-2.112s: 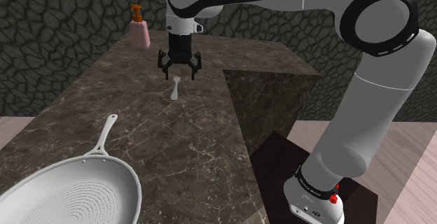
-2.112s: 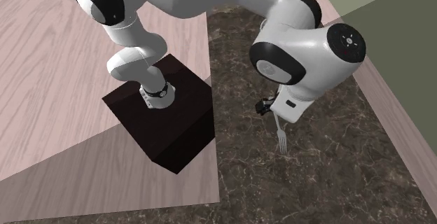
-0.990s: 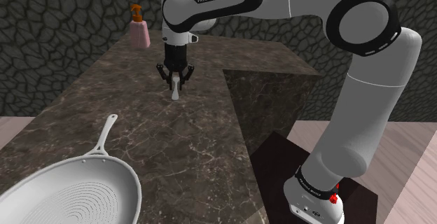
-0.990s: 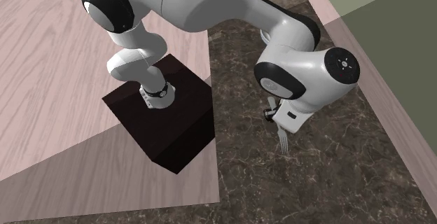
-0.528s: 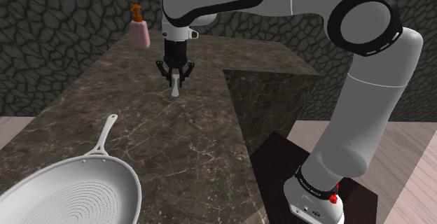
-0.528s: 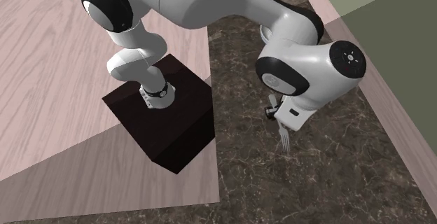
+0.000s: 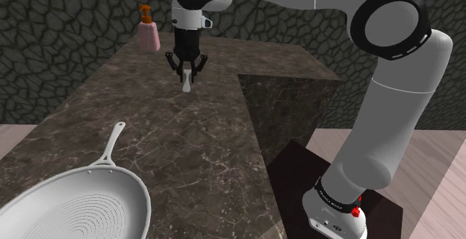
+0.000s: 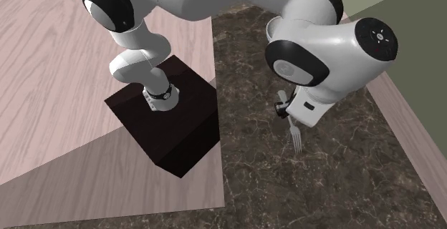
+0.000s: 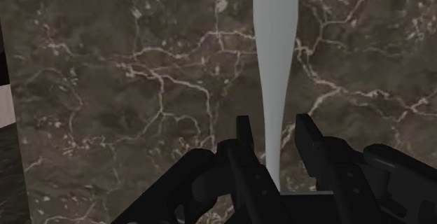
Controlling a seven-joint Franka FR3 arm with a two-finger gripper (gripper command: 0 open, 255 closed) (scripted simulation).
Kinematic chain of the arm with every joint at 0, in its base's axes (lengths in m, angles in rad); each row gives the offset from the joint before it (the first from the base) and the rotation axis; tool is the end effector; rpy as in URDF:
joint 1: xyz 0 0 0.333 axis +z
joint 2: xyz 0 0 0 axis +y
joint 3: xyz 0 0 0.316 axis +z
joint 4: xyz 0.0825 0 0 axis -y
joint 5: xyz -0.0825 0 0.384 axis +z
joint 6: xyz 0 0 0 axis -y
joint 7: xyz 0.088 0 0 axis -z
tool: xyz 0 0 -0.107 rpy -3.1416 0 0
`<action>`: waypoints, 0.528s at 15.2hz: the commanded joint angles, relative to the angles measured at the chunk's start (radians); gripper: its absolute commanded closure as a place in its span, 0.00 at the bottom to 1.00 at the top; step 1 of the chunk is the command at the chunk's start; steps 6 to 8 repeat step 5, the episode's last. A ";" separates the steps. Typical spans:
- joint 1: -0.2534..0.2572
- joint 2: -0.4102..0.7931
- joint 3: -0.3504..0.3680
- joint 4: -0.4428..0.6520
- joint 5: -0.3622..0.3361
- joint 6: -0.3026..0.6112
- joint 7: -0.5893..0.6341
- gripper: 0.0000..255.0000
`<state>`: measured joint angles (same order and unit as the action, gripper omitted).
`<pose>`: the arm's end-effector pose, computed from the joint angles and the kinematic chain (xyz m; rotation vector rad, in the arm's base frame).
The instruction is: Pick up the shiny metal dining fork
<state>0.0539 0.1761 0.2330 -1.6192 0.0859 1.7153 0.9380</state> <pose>0.5833 0.1706 0.5143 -2.9055 1.0093 0.2058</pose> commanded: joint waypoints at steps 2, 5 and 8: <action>0.001 0.001 0.001 0.042 -0.001 -0.042 0.005 1.00; 0.001 0.001 0.001 0.059 -0.001 -0.057 0.007 1.00; 0.001 0.001 0.001 0.059 -0.001 -0.057 0.007 1.00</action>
